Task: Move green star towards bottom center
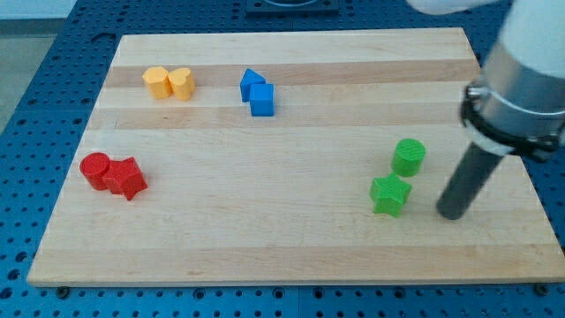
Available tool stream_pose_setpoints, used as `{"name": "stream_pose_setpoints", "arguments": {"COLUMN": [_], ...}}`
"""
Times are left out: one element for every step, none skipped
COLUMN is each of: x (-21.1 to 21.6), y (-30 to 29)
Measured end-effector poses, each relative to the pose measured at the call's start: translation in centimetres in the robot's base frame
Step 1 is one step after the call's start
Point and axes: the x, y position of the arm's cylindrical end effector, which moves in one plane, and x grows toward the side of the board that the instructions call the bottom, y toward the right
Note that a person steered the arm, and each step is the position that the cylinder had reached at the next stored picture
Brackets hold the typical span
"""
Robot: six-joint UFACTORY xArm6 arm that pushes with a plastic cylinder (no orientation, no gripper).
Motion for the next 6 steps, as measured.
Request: {"name": "stream_pose_setpoints", "arguments": {"x": [0.0,0.0,-0.1,1.0,0.7,-1.6], "y": [-3.8,-7.5,-9.2,-5.2,-2.7,-3.6]}}
